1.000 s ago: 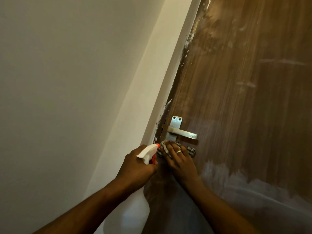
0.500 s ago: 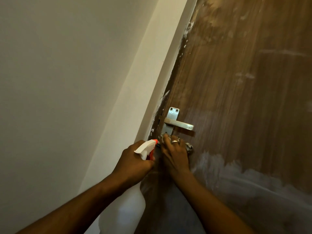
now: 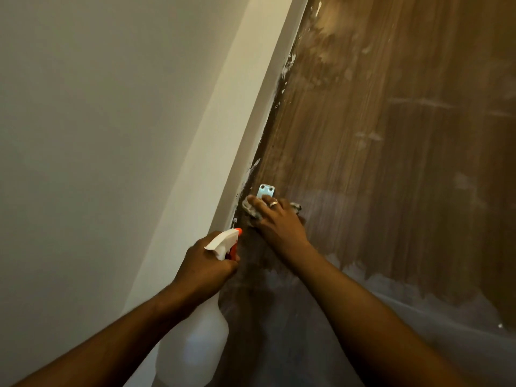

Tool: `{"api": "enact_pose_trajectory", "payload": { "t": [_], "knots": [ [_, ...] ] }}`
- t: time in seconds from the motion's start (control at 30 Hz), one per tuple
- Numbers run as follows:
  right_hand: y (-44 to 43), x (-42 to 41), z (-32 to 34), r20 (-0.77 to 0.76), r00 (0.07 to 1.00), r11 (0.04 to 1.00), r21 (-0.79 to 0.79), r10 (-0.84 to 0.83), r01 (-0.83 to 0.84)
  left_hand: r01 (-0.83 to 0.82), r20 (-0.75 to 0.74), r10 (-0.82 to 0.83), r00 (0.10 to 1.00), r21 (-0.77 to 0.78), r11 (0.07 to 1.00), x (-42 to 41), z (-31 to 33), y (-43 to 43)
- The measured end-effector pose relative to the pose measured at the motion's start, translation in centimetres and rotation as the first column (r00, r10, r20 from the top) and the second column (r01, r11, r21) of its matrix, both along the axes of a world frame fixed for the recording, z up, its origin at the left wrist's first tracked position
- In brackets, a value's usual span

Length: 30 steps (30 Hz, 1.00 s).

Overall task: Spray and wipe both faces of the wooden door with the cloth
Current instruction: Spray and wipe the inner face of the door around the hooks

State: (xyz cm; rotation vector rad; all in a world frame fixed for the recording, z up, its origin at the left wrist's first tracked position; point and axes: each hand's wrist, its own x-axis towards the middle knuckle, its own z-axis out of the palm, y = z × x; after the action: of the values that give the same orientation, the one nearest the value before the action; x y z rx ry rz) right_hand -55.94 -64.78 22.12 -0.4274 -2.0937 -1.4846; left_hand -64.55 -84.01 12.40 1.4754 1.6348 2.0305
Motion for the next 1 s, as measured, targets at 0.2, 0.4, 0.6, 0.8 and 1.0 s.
{"api": "enact_pose_trajectory", "payload": {
  "t": [0.2,0.4,0.6,0.8,1.0],
  "knots": [
    [1.2,6.9,0.1,-0.051,0.991,0.992,0.038,0.120,-0.118,0.037,0.013,-0.037,0.999,0.013,0.999,0.2,0.6,0.0],
    [-0.5,-2.6,0.9,-0.071,0.993,0.991,-0.090,0.090,-0.096,0.018,-0.016,-0.018,1.000,0.023,1.000,-0.8,0.6,-0.1],
    [-0.9,-2.8,4.0,-0.384,0.909,0.702,-0.602,0.163,-0.380,0.031,-0.011,-0.031,0.999,0.021,0.999,-1.0,0.2,-0.7],
    [-3.2,3.3,7.5,-0.253,0.960,0.526,-0.836,-0.119,-0.155,0.071,-0.005,-0.071,0.997,0.038,0.997,-1.5,0.2,-0.6],
    [-2.1,-3.6,5.2,-0.150,0.980,0.775,-0.601,0.129,-0.194,0.008,-0.038,-0.006,0.999,0.064,0.998,-2.5,3.7,1.6]
  ]
}}
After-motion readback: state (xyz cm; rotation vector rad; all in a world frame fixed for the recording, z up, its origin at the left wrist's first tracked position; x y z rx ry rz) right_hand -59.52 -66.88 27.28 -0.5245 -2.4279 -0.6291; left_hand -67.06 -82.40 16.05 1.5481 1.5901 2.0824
